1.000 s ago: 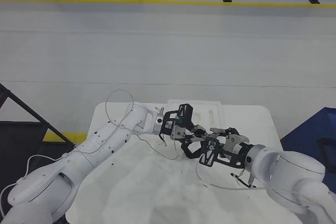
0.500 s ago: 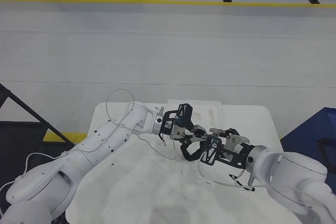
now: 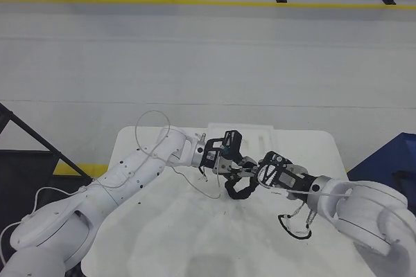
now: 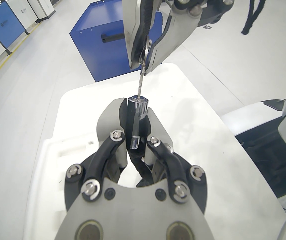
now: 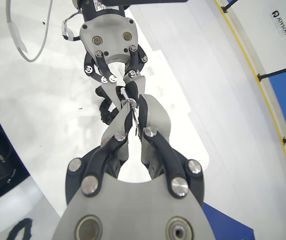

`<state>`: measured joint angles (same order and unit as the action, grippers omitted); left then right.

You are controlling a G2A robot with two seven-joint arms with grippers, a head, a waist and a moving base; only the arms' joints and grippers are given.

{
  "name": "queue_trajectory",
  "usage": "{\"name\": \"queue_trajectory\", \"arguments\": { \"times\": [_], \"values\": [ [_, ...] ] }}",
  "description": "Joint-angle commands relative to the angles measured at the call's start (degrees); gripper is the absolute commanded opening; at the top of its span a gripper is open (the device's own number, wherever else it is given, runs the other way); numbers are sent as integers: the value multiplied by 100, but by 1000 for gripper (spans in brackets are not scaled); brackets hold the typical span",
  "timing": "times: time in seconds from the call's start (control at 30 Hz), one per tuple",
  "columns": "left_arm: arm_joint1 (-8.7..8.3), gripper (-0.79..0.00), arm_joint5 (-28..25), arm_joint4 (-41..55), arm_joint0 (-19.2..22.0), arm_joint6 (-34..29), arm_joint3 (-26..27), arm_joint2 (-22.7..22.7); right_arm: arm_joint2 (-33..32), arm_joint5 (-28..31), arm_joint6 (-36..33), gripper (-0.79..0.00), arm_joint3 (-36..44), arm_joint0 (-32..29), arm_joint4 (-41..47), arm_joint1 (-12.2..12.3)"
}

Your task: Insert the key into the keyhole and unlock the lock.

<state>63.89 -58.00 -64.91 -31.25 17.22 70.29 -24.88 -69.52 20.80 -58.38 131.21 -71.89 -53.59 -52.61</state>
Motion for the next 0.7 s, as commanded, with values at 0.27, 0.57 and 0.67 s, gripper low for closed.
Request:
{"name": "queue_trajectory", "arguments": {
  "times": [0.27,0.57,0.67],
  "values": [
    [-4,-785,0,-398,-100,203,77,-212,-224,-1236,-146,-785,-198,-101,1239,-50],
    [-15,-785,0,-596,-210,209,268,-374,-432,-1669,5,-785,-252,-271,1923,-69],
    [-23,-785,0,-636,-242,200,333,-424,-500,-1661,40,-80,-242,-326,2050,-66]
  ]
}}
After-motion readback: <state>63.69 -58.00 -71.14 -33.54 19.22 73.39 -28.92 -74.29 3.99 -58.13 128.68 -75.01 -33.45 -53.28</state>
